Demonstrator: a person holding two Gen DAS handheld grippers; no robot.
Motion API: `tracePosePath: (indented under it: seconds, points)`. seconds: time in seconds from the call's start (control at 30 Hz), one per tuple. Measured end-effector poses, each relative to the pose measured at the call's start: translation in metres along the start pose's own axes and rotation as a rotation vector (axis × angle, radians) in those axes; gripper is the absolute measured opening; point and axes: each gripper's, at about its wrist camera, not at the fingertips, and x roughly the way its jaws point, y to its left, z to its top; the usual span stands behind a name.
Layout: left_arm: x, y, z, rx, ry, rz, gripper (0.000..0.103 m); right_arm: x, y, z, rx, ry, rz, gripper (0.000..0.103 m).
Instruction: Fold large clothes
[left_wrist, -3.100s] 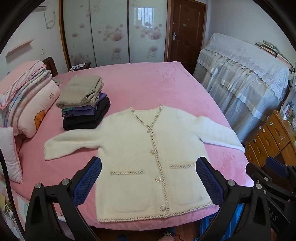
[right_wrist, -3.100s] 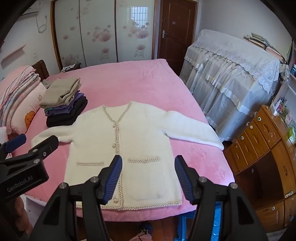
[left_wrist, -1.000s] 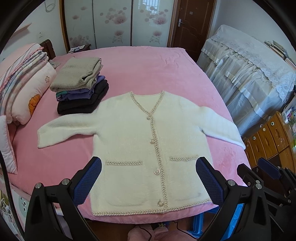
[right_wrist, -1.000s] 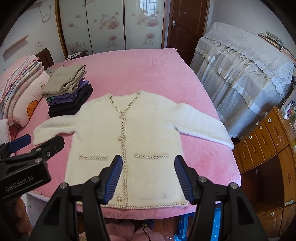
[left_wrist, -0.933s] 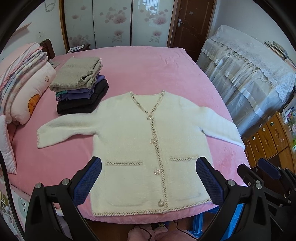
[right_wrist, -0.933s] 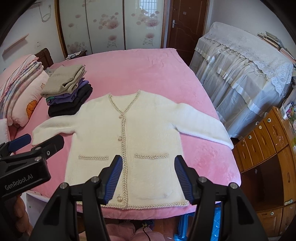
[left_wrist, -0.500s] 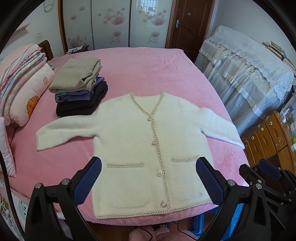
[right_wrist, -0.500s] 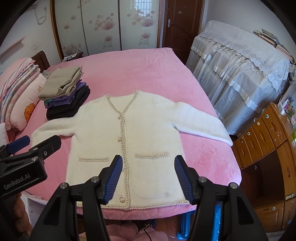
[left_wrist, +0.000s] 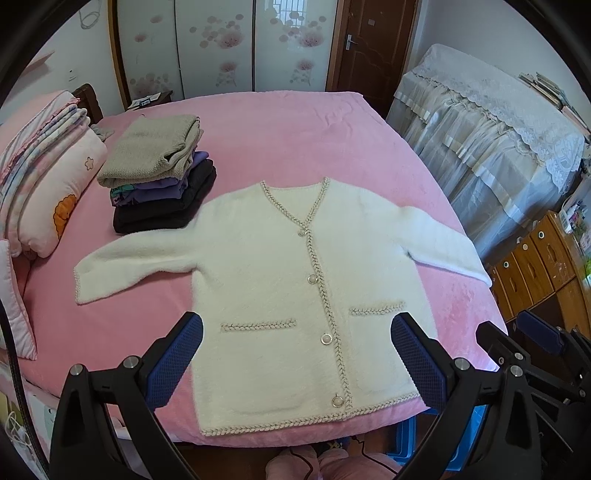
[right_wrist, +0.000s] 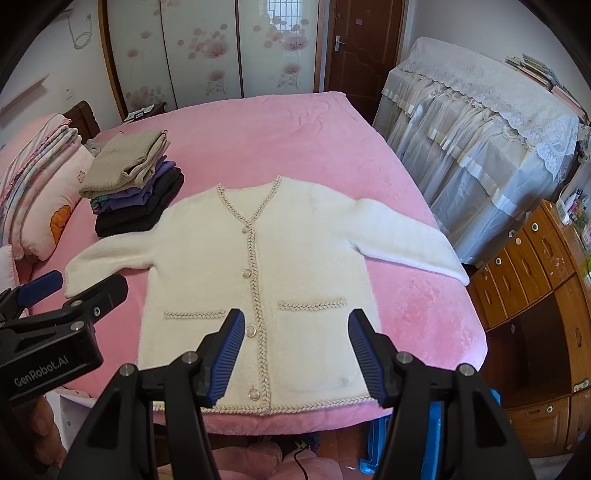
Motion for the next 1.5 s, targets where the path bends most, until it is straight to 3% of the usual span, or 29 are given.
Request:
tracePosePath:
  seconds: [0.47,0.93,1.2,1.37,1.5]
  points:
    - [0.001,0.006,-0.002,0.045,0.009,-0.015,0.101,0.003,0.014,-0.002,0.014,0.015,-0.017,0.059]
    - [-0.007,0.008,0.009,0.041,-0.035,-0.010,0.101,-0.005,0.010,0.007,0.012,-0.004,-0.037,0.059]
    - [-0.014,-0.001,0.021,-0.002,-0.128,0.008,0.101,-0.005,-0.005,0.016,-0.001,-0.033,-0.046,0.059]
    - [-0.020,-0.011,0.035,-0.031,-0.212,-0.025,0.101,0.001,-0.027,0.028,0.012,-0.062,-0.043,0.059]
    - [-0.018,-0.038,0.050,0.016,-0.265,-0.025,0.101,0.012,-0.056,0.041,0.037,-0.081,-0.035,0.059]
